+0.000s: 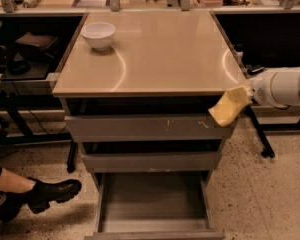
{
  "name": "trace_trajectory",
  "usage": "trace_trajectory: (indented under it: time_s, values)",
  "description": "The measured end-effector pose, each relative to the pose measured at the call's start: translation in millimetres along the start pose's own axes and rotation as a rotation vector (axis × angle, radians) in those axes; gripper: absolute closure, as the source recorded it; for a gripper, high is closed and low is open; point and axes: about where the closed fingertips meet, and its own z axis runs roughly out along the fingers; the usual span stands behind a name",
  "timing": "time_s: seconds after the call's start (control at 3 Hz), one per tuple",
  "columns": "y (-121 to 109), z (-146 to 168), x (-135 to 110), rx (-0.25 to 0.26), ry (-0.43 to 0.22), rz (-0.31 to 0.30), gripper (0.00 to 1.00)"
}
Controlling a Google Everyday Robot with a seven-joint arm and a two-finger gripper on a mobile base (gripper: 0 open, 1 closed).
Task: Pick sponge from bottom drawer and place on counter
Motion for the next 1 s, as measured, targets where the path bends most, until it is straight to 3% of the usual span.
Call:
trace_trajectory:
  time_s: [0.33, 0.67, 1.0]
  values:
    - [0.3, 0.4, 4.2, -0.001, 0.005, -0.001, 1.0]
    - [-14.8, -11.3, -24.2, 0.015, -0.043, -0.018, 1.0]
    - [-34.9, -37.3, -85.4, 0.021, -0.07, -0.072, 1.0]
